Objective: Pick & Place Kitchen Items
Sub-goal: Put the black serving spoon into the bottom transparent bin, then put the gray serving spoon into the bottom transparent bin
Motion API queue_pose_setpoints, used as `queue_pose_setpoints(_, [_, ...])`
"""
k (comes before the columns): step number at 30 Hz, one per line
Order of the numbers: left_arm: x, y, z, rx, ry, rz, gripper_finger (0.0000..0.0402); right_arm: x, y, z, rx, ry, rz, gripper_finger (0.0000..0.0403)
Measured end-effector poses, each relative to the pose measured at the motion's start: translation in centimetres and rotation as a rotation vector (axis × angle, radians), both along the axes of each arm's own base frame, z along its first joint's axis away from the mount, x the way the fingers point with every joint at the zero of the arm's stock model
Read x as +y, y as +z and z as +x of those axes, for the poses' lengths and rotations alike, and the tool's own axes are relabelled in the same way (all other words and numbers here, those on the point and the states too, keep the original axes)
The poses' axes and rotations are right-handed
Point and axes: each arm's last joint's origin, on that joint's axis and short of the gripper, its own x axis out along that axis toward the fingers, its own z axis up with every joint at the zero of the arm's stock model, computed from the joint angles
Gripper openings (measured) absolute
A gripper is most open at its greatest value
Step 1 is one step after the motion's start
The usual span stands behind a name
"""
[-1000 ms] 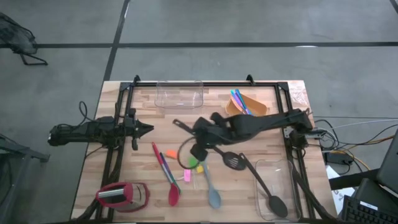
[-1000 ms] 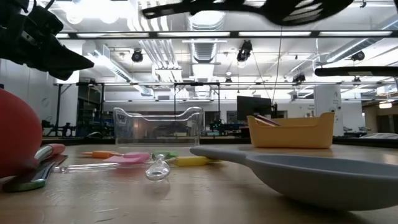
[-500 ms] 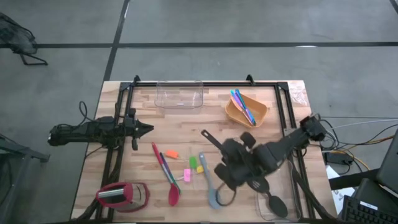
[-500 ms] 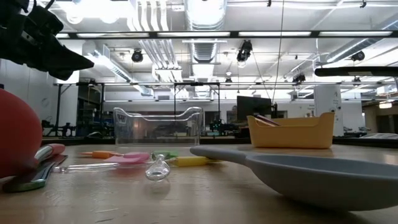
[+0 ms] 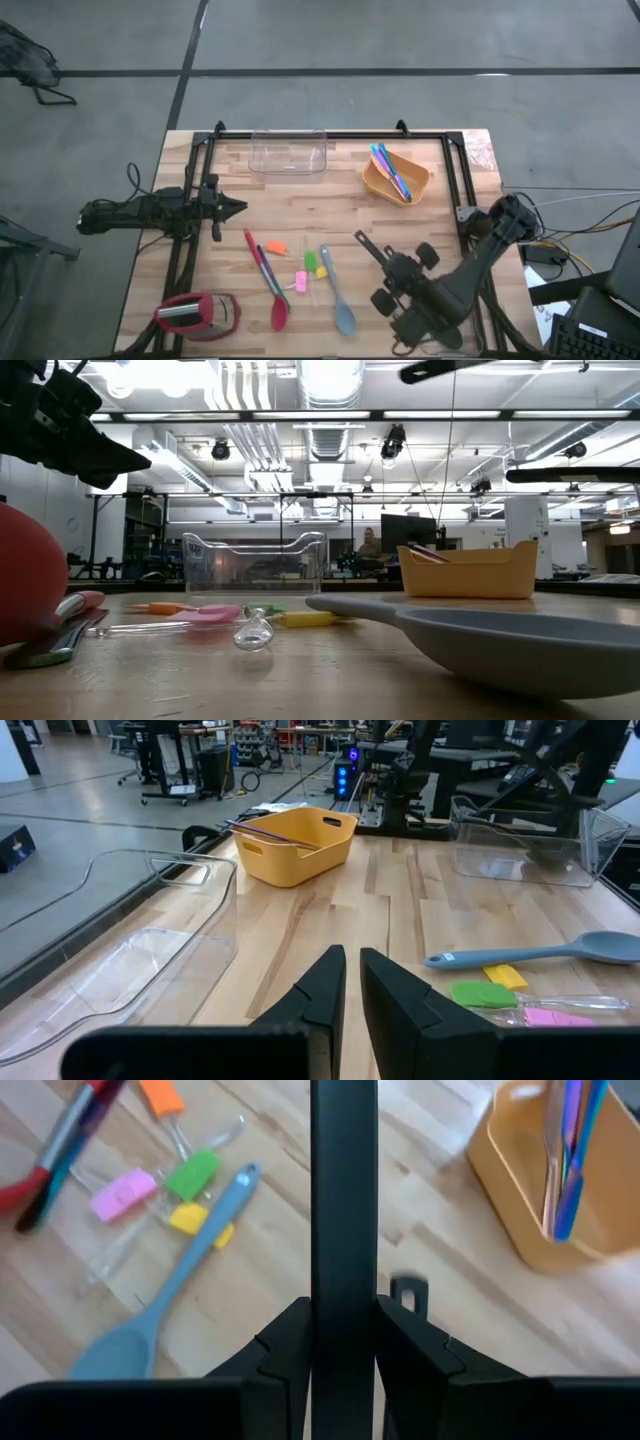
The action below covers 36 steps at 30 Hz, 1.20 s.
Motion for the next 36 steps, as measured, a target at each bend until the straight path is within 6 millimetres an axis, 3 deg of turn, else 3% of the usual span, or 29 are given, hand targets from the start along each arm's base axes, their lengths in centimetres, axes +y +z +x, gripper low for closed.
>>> queue_pose_setpoints(9, [0.0, 0.0, 0.0, 0.0, 0.0, 0.0, 0.0044, 2.0, -3.2, -3.4, -0.011, -0.038, -0.023, 0.0087])
queue_pose_setpoints(21, [0.0, 0.0, 0.0, 0.0, -0.001, 0.0, 0.0044, 2.2, -7.0, -6.3, 0.067, -0.15, -0.018, 0.0098])
queue_pose_setpoints(27, [0.0, 0.0, 0.0, 0.0, 0.0, 0.0, 0.0044, 2.0, -7.6, -6.7, 0.075, -0.153, -0.039, 0.0089])
queue_pose_setpoints(36, [0.0, 0.0, 0.0, 0.0, 0.0, 0.0, 0.0044, 2.1, -7.7, -6.8, 0.108, -0.169, -0.013, 0.0143])
